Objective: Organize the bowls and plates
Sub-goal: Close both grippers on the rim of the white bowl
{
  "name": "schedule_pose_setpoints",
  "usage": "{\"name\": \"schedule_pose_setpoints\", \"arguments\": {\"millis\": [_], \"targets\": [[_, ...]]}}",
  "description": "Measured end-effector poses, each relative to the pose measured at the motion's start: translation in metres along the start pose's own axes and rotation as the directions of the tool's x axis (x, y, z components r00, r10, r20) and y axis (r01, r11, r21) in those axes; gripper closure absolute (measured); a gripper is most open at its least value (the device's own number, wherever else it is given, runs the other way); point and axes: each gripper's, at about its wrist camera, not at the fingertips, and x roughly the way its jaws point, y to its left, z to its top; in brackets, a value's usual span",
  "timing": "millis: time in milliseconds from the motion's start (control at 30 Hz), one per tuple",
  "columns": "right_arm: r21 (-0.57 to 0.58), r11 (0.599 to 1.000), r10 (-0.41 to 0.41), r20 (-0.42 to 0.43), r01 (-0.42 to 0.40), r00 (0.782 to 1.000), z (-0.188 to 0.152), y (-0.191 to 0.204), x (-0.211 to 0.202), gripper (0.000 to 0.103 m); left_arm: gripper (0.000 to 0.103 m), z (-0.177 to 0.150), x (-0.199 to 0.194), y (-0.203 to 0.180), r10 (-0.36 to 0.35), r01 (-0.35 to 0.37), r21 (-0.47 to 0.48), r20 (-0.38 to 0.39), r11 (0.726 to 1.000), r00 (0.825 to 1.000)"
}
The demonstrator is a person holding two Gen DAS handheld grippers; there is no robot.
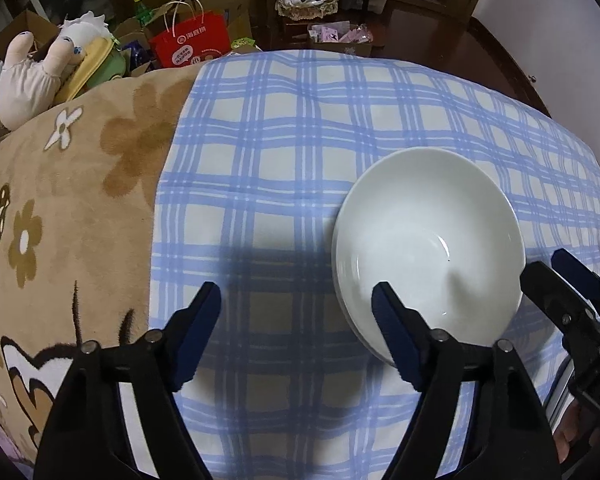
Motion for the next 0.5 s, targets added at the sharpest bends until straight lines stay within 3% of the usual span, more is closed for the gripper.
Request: {"name": "schedule_pose_setpoints", "arguments": {"millis": [33,100,167,233,333,500], "targets": [[0.009,1.000,0.007,-0.018,-0.007,1.000,0.001,-0.001,0.005,0.023,0.045,0.000,0.003,0.000,-0.004,0.004,0.001,-0.012,1.000,1.000],[0.017,1.000,0.017,-0.056,-0.016,0.998,0.002,0.000,0.014,0.039,0.053,0.002,0.009,0.002,-0.023,0.023,-0.014,-0.024,1.000,0.999],[0.019,1.000,0.017,-0.081,-0.016,0.997,0.002,0.002,0.020,0.064,0.066,0.002,0.011,0.004,-0.064,0.062,-0.055,-0.026,0.997,0.998],[0.036,0.999,0.027,-0.109,-0.024,0.994,0.001,0.003,0.025,0.077,0.077,0.003,0.014,0.003,-0.098,0.095,-0.087,-0.035,0.992,0.995],[0.047,0.999,0.019,-0.134,-0.013,0.991,-0.002,0.004,0.028,0.083,0.094,0.004,0.016,-0.003,-0.157,0.153,-0.095,-0.041,0.984,0.987],[0.023,1.000,-0.016,-0.128,0.019,0.992,-0.011,0.006,0.024,0.088,0.095,-0.001,0.008,-0.013,-0.145,0.143,-0.058,-0.023,0.988,0.989]]}}
